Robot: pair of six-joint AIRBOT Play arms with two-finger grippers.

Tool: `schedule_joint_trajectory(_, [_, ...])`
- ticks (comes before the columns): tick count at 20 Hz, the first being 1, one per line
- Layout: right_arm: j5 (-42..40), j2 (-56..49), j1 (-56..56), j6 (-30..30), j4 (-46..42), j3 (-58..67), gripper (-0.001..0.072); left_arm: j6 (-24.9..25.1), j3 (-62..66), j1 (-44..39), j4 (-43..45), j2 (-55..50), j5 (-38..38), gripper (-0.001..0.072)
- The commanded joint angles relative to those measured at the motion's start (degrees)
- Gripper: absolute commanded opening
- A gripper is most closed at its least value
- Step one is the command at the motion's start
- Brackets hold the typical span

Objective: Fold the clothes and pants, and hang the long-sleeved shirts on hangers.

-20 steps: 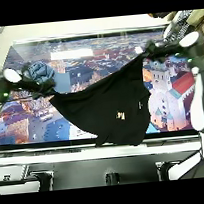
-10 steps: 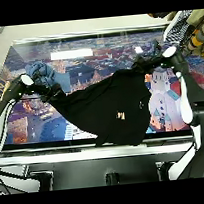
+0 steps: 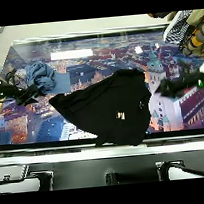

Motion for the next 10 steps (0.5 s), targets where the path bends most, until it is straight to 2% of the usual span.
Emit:
schedule_joint_trajectory(1, [-5.14,16.48,-1.07,-1.14,5.33,-28.87,0.0415,1.86,-4.9,2.54,-0.39,3.34,-1.22,0.0545])
schedule_joint_trajectory(5, [-6.1,27.36,-1.07,-1.09,6.84,-45.29,0.042,1.84,-8.31,2.08,-0.39,3.45,-1.22,0.0545])
schedule_joint_trajectory(10, [-5.92,27.76,-1.05,3.89,7.08,-46.64,0.0417,1.84,-8.44,1.92,-0.39,3.43,-1.16,0.0545])
